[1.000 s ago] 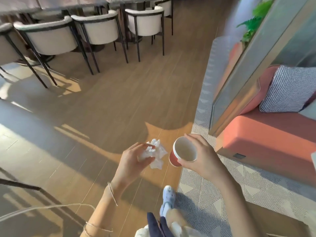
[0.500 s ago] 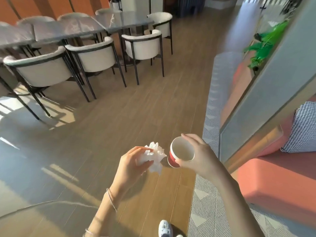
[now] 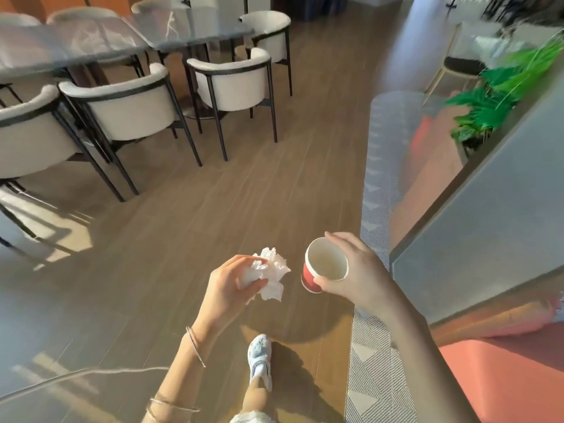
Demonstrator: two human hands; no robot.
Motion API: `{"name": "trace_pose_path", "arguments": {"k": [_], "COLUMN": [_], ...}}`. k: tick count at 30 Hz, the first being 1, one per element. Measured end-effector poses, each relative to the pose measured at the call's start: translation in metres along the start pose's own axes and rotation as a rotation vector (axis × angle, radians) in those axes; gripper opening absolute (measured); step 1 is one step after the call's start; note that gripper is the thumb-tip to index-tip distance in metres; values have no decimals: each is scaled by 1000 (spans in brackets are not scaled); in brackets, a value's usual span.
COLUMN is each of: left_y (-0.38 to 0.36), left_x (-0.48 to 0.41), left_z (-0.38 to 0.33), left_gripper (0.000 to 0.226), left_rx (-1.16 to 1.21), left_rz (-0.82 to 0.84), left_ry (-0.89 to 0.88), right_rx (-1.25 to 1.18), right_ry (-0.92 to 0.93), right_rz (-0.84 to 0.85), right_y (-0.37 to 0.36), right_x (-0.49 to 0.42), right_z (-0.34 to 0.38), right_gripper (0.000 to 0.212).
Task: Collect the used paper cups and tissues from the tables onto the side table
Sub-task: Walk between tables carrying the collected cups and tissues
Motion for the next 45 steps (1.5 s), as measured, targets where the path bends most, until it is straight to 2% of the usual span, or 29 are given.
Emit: {"name": "trace_pose_path", "arguments": {"k": [7, 11, 21, 31, 45], "left_y": [36, 38, -8, -56, -89], "left_x": [-177, -250, -429, -660, -928], "left_z": [10, 25, 82, 65, 129], "left_gripper": [29, 29, 27, 26, 25], "left_rx": [51, 21, 20, -41, -60], "left_rz": [-9, 3, 52, 4, 53], "left_ry": [-29, -41, 54, 0, -7], "right_rx": [-18, -26, -67, -16, -70], "right_ry": [-19, -27, -67, -24, -34], "right_rz": [-40, -29, 21, -32, -22], "right_y": [31, 25, 27, 98, 103], "right_x": [-176, -245, -424, -646, -901], "right_z": [0, -10, -92, -166, -242], "right_gripper": [78, 77, 78, 80, 80]}}
Point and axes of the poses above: each hand's wrist, its own x-axis away from the middle knuckle, its own y-axis out of the back of the hand, z = x × y, the point moved 10 cm from there along -x, towards the middle knuckle, and after that the axes turned 8 degrees about x, right-handed, at the moved point
